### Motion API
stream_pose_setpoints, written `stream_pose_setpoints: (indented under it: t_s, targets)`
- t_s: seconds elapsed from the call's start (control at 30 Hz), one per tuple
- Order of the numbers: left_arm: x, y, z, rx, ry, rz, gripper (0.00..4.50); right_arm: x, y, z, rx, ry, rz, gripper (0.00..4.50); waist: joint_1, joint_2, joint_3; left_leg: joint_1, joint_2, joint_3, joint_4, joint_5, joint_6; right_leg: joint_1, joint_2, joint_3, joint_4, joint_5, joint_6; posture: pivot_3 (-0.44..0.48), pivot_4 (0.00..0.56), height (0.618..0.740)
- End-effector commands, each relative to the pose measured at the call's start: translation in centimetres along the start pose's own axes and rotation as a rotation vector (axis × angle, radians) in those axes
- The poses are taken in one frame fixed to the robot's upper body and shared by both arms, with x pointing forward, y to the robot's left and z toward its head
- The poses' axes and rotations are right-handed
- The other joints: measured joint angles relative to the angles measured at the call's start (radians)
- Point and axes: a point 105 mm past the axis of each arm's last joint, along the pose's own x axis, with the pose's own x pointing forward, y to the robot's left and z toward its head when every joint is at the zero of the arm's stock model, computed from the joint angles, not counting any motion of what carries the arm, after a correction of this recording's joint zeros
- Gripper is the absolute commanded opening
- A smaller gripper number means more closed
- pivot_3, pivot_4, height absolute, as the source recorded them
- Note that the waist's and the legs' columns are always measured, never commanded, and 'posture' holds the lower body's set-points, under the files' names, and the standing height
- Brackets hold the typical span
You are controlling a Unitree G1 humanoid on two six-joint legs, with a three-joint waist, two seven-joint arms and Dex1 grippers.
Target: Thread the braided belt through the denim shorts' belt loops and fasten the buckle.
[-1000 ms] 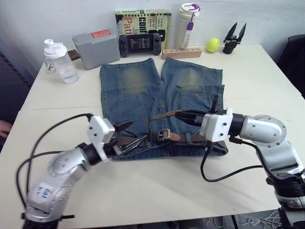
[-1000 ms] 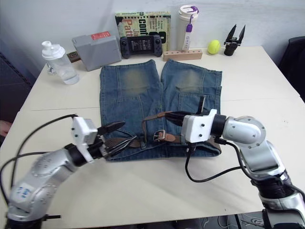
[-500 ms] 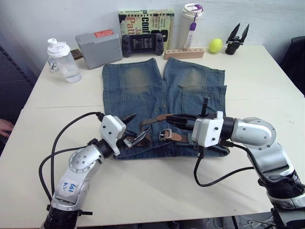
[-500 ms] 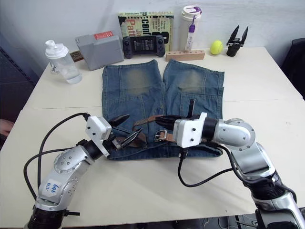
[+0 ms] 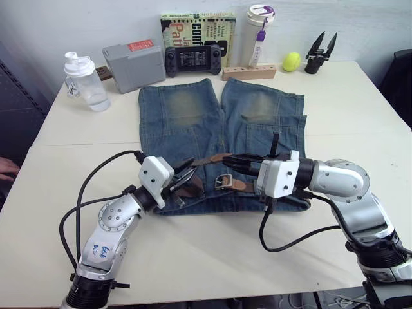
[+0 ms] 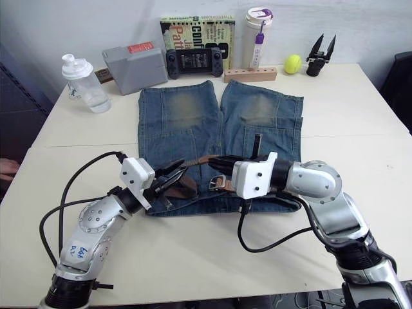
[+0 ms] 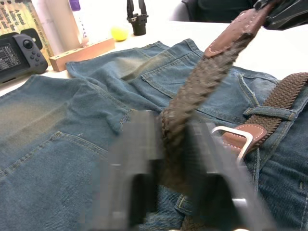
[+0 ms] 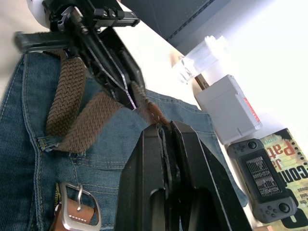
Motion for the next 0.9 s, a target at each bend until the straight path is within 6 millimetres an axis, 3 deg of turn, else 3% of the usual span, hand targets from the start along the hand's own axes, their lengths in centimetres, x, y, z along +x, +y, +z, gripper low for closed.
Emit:
stream_pose_setpoints:
  t_s: [0.03,0.23,0.27,0.37,0.5,0.57,0.73,0.9]
  targets:
    - [-0.1,-0.3,1.0,0.037,-0.037,-0.013,0.03,0.1,-0.5,1.1,-0.022,-0.031,-0.013,0.0,0.0,0.0,0.0,0.0,0.0,0.0,0.0,0.0,0.0,0.0,0.0,0.0,0.0,0.0,0.0,0.0,0.15,0.731]
    - [-0.3,-0.5,0.6,0.034,-0.01,-0.017,0.03,-0.3,-1.9,-0.2,0.081,0.034,-0.113,0.0,0.0,0.0,0.0,0.0,0.0,0.0,0.0,0.0,0.0,0.0,0.0,0.0,0.0,0.0,0.0,0.0,0.15,0.731]
    - [-0.3,-0.5,0.5,0.031,-0.007,-0.016,0.0,-0.5,-2.2,-0.4,0.104,0.045,-0.132,0.72,0.001,0.0,0.0,0.0,0.0,0.0,0.0,0.0,0.0,0.0,0.0,0.0,0.0,0.0,0.0,0.0,0.15,0.731]
    - [-0.2,-0.5,0.3,0.028,0.002,-0.009,0.0,-1.6,-1.8,-1.4,0.168,0.101,-0.133,1.9,0.003,0.0,0.0,0.0,0.0,0.0,0.0,0.0,0.0,0.0,0.0,0.0,0.0,0.0,0.0,0.0,0.15,0.731]
    - [-0.2,-0.2,0.2,0.018,0.01,0.005,0.0,-2.8,0.6,-2.5,0.278,0.17,-0.073,3.77,0.003,0.0,0.0,-0.001,0.0,0.0,0.0,0.0,0.0,0.001,0.0,-0.001,0.0,0.0,0.0,0.0,0.15,0.731]
    - [-0.2,0.1,0.2,0.008,0.007,0.02,0.0,-3.1,2.0,-2.8,0.313,0.196,-0.05,4.46,0.002,0.0,0.0,0.0,0.0,0.0,0.0,0.0,0.0,0.0,0.0,-0.001,0.0,0.0,0.0,0.0,0.15,0.731]
    - [-0.2,0.6,0.8,-0.013,-0.009,0.037,0.0,-2.4,5.7,-4.0,0.355,0.26,-0.009,4.46,0.001,0.0,0.0,0.0,0.0,0.0,0.0,0.0,0.0,0.0,0.0,0.0,0.0,0.0,0.0,0.0,0.15,0.731]
    - [-0.4,0.7,1.4,-0.033,-0.023,0.018,0.0,-2.1,7.3,-6.1,0.301,0.359,-0.015,4.46,0.002,0.0,0.0,0.0,0.0,0.0,0.0,0.0,0.0,0.0,0.0,0.0,0.0,0.0,0.0,0.0,0.15,0.731]
